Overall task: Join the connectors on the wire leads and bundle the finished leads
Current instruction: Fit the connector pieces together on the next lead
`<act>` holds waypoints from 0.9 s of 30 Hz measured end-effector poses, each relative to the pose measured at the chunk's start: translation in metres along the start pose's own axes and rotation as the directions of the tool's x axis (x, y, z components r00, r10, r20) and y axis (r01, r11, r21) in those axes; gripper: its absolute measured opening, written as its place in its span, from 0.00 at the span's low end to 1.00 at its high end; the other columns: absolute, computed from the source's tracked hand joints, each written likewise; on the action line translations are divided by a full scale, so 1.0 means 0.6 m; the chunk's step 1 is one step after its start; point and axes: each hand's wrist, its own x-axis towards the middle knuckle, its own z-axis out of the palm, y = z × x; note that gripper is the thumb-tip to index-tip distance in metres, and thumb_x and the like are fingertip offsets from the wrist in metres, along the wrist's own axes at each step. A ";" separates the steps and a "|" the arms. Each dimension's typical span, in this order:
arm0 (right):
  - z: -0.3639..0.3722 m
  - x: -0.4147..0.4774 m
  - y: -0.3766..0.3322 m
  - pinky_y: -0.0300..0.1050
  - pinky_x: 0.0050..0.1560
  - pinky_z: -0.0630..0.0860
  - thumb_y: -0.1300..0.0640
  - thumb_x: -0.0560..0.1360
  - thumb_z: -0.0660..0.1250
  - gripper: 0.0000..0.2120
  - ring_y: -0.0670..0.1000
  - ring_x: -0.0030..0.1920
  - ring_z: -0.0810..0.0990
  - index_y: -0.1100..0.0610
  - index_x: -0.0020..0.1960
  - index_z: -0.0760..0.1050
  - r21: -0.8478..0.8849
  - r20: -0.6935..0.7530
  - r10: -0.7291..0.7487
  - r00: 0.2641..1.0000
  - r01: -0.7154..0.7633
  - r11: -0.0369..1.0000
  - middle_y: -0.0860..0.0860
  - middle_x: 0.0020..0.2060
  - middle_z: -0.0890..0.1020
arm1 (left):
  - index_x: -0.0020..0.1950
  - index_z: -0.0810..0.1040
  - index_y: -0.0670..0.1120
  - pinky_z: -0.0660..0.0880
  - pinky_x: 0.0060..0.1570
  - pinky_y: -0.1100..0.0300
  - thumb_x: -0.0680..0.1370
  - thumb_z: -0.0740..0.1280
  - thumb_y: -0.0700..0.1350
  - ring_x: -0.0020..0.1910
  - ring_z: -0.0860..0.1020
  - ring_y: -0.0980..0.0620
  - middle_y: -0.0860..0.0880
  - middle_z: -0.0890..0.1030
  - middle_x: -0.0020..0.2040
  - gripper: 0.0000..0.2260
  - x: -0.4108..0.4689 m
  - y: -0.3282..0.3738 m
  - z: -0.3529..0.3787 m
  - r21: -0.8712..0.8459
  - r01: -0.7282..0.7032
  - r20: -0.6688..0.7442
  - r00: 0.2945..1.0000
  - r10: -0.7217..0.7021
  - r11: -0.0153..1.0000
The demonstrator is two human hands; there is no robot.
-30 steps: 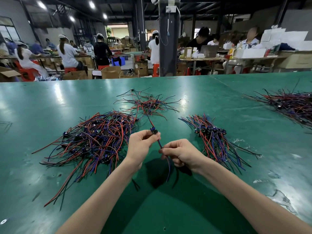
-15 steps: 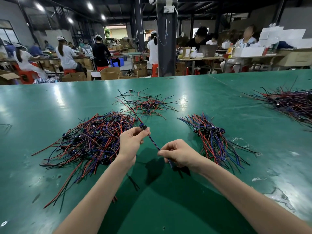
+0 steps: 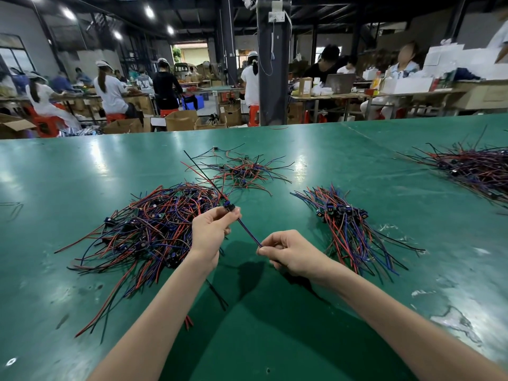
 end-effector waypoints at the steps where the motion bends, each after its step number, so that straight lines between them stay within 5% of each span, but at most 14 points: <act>1: 0.000 -0.001 0.000 0.31 0.20 0.61 0.59 0.77 0.66 0.06 0.41 0.18 0.65 0.54 0.41 0.76 0.000 0.001 -0.007 1.000 0.007 1.000 0.46 0.19 0.74 | 0.37 0.81 0.44 0.66 0.32 0.66 0.72 0.72 0.37 0.34 0.69 0.56 0.47 0.79 0.38 0.05 0.001 0.000 -0.001 -0.003 0.004 -0.004 1.000 -0.004 1.000; 17: -0.003 -0.008 -0.003 0.29 0.21 0.62 0.62 0.78 0.63 0.05 0.40 0.19 0.67 0.55 0.50 0.76 -0.006 0.076 -0.035 0.997 0.035 0.999 0.49 0.25 0.75 | 0.39 0.80 0.43 0.67 0.30 0.69 0.72 0.73 0.38 0.30 0.67 0.57 0.45 0.78 0.40 0.04 0.006 0.000 -0.009 -0.016 0.049 -0.041 0.998 -0.050 0.999; 27: -0.003 -0.012 -0.006 0.33 0.19 0.61 0.61 0.78 0.63 0.05 0.44 0.20 0.64 0.53 0.50 0.75 0.013 0.112 0.000 0.994 -0.002 1.000 0.46 0.20 0.74 | 0.39 0.79 0.44 0.68 0.30 0.68 0.72 0.73 0.39 0.29 0.67 0.56 0.47 0.78 0.39 0.04 0.005 -0.002 -0.011 -0.010 0.072 -0.070 0.995 -0.073 0.997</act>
